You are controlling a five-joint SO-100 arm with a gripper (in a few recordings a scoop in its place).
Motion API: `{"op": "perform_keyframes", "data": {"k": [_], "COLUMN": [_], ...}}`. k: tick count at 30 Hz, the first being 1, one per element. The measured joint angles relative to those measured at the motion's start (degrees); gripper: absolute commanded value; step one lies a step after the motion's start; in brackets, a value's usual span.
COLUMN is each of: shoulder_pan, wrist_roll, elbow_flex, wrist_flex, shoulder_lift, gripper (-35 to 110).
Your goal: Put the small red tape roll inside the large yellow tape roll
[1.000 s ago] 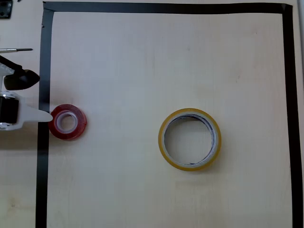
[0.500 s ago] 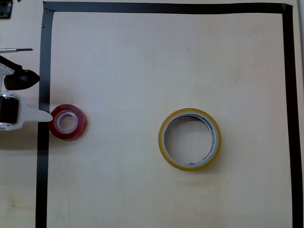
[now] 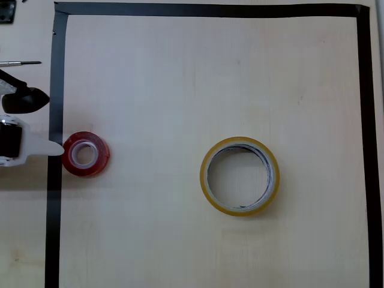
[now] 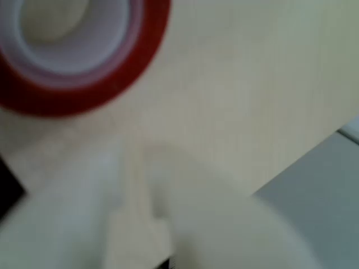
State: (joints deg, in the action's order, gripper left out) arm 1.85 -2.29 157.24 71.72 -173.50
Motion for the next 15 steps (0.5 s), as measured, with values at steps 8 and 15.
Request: {"op": "perform_keyframes", "data": {"k": [8, 15], "shoulder_pan": [0.4, 0.1], "wrist_roll": [0.0, 0.0], "elbow_flex": [-27.2, -46.4], "wrist_flex": [9.2, 21.2], "shoulder_lift": [35.6, 53.5], "gripper": [0, 0]}}
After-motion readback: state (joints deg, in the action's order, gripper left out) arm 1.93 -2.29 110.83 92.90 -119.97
